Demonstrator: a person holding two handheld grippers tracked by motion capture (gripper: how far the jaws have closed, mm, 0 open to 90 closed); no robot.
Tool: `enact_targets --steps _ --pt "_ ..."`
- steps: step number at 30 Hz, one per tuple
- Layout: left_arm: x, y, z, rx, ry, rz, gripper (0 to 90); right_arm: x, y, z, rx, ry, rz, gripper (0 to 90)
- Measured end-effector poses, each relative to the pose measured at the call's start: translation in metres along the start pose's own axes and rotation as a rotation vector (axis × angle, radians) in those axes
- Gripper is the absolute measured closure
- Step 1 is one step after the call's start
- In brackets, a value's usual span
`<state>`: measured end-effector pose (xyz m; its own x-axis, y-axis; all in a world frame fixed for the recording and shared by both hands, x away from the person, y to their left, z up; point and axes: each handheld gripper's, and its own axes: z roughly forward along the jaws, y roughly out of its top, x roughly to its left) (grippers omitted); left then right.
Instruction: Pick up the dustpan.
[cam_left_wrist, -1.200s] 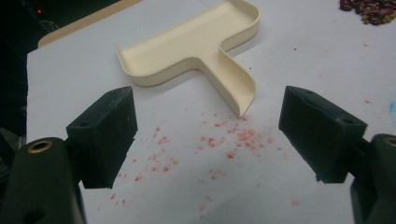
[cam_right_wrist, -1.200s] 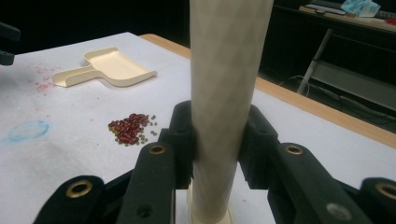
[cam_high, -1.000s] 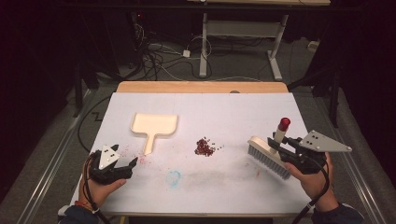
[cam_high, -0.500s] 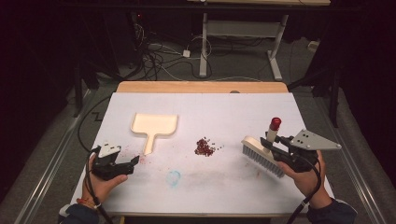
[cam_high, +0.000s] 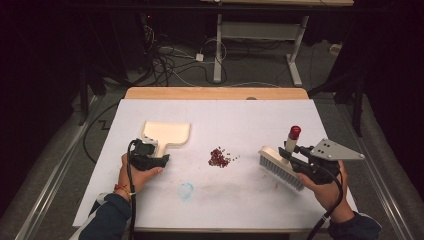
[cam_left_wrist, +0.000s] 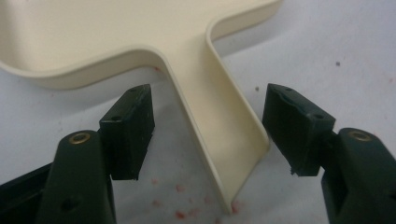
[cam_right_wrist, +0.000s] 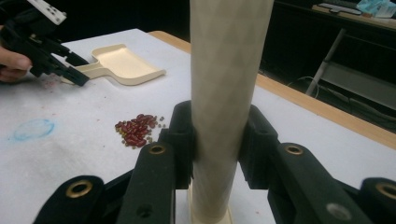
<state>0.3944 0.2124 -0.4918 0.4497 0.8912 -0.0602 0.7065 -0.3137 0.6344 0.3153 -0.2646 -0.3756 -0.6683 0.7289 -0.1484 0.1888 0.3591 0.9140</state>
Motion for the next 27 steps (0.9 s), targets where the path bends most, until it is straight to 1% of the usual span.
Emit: enact_targets --steps 1,5,6,7,8,9,10,12,13,14,15,17,19,22,24,27 --pt "0.001 0.001 0.001 -0.009 -0.002 -0.012 35.9 0.0 0.0 0.0 0.0 0.0 0.0 69.9" --pt "0.002 0.0 0.002 -0.018 0.004 -0.012 41.0 0.001 -0.001 0.002 0.008 0.005 -0.003 69.9" --pt "0.002 0.0 0.002 -0.017 0.009 -0.014 41.0 0.001 -0.001 0.002 0.008 0.005 -0.003 69.9" --pt "0.002 0.001 0.002 -0.016 0.014 -0.018 50.4 0.002 -0.001 0.003 0.013 0.013 -0.006 69.9" --pt "0.001 0.001 0.002 -0.015 0.022 -0.032 50.4 0.002 -0.001 0.003 0.013 0.013 -0.006 69.9" --pt "0.001 0.002 0.002 -0.009 0.031 -0.033 52.1 0.003 0.0 0.003 0.013 0.012 -0.006 69.9" --pt "0.0 0.003 0.002 -0.008 0.039 -0.032 55.6 0.005 0.001 0.003 0.014 0.016 -0.01 69.9" --pt "-0.001 0.005 0.003 0.003 0.045 -0.024 57.2 0.005 0.001 0.003 0.014 0.022 -0.016 69.9" --pt "-0.002 0.006 0.003 0.002 0.047 -0.032 59.4 0.006 0.001 0.004 0.017 0.027 -0.015 69.9" --pt "-0.003 0.007 0.003 0.004 0.051 -0.031 62.1 0.007 0.001 0.005 0.021 0.032 -0.018 69.9" --pt "-0.004 0.008 0.004 0.009 0.059 -0.021 63.3 0.008 0.001 0.006 0.023 0.035 -0.018 69.9" --pt "-0.004 0.009 0.003 0.017 0.061 -0.017 63.5 0.008 0.001 0.007 0.025 0.04 -0.021 70.0" --pt "-0.003 0.009 0.003 0.012 0.05 -0.016 63.6 0.008 0.001 0.007 0.024 0.043 -0.023 70.0" --pt "-0.003 0.01 -0.001 0.031 0.056 -0.002 63.8 0.006 0.002 0.007 0.022 0.044 -0.012 70.0" --pt "-0.001 0.011 -0.006 0.033 0.047 -0.001 63.8 0.006 0.002 0.007 0.022 0.041 -0.01 70.0" --pt "0.003 0.012 -0.016 0.018 0.036 0.0 63.9 0.003 0.002 0.009 0.017 0.037 -0.003 70.0"
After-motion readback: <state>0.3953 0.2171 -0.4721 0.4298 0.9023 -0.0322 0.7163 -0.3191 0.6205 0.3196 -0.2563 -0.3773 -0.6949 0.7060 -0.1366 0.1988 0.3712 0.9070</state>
